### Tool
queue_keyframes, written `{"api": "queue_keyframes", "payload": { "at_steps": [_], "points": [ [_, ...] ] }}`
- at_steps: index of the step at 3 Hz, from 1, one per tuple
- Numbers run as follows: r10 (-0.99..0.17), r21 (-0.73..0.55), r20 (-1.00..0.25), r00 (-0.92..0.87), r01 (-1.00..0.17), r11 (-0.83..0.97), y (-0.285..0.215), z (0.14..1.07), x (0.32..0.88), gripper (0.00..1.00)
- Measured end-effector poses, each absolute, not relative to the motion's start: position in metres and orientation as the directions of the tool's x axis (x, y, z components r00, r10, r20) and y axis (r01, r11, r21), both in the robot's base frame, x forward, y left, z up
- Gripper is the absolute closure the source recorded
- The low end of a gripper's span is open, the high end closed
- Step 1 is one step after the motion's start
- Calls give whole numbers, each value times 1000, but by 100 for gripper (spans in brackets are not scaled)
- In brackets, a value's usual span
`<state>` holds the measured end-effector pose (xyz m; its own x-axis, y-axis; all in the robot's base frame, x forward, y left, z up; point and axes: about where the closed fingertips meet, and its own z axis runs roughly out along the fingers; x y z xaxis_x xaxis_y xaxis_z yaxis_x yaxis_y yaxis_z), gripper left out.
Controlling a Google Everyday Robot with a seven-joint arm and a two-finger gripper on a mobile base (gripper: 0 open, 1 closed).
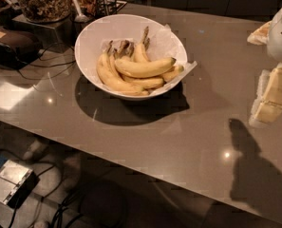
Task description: Pick banana from white bowl
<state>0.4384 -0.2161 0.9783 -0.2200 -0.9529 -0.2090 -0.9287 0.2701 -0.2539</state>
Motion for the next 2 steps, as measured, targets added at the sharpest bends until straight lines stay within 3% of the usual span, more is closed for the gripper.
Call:
{"api": "queue_keyframes", "payload": {
  "at_steps": [2],
  "points": [
    [-966,-270,-171,-196,-933,237,-197,984,452,0]
  ]
}}
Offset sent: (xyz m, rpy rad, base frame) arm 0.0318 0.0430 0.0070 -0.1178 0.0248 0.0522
